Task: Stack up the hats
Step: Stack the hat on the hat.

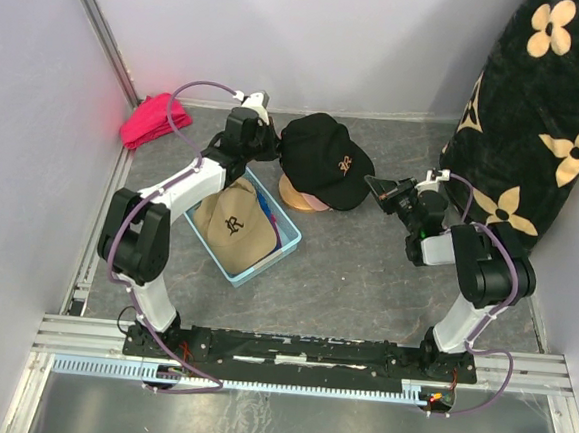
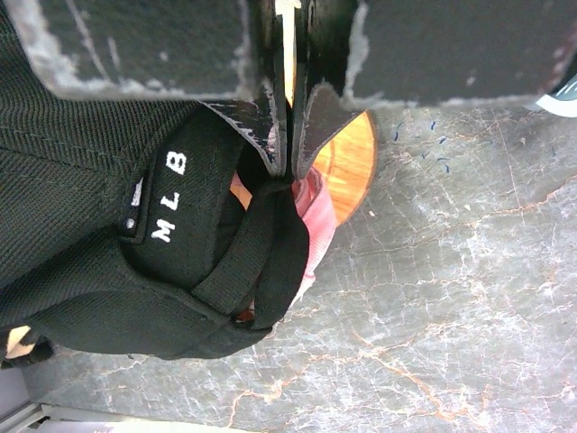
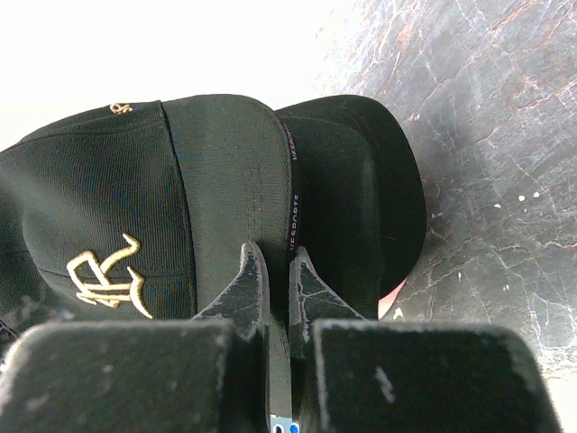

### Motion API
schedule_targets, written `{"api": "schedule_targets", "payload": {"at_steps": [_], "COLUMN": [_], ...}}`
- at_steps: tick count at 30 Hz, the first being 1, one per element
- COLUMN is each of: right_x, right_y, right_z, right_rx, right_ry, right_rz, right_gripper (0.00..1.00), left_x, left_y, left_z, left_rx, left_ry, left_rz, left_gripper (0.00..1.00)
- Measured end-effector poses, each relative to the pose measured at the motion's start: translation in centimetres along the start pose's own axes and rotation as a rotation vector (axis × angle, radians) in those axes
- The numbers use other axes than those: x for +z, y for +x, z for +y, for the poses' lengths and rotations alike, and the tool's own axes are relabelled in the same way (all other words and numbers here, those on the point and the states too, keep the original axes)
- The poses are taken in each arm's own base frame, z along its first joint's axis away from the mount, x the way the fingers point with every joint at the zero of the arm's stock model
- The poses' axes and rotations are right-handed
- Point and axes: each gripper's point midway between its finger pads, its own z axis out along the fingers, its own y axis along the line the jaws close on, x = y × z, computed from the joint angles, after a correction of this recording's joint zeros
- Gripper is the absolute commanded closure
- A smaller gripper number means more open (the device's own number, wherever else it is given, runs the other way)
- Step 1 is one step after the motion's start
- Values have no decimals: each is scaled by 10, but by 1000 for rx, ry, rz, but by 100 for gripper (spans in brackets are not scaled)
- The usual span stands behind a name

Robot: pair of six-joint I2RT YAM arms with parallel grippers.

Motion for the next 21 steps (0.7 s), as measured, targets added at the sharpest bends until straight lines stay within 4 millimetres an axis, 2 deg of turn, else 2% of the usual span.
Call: {"api": "schedule_targets", "payload": {"at_steps": [3, 7, 9, 10, 12, 16, 17, 21], "right_x": [-2, -6, -8, -8, -15, -39, -43, -48], "right_y": [-2, -6, -5, -2, 6, 27, 31, 30], "right_z": [3, 4, -1, -7, -32, -82, -88, -86], "right_rx": [-13, -37, -53, -65, -79, -85, -79, -99], "right_ry": [9, 35, 66, 89, 177, 360, 382, 395], "right_rz": [-4, -18, -13, -6, 23, 93, 104, 110], "right_gripper": [89, 69, 60, 57, 53, 50, 50, 48], "left_x": [-2, -5, -6, -7, -8, -10, -11, -13], "left_y": [-1, -1, -1, -1, -1, 1, 1, 1], "left_z": [0, 0, 0, 1, 0, 2, 2, 3], "left_rx": [-6, -11, -13, -15, -15, -16, -16, -17], "left_ry": [-2, -6, -10, -12, -12, -21, -22, -33], "left_rz": [0, 4, 5, 5, 5, 17, 19, 23], "left_gripper": [90, 81, 78, 76, 73, 71, 71, 68]}}
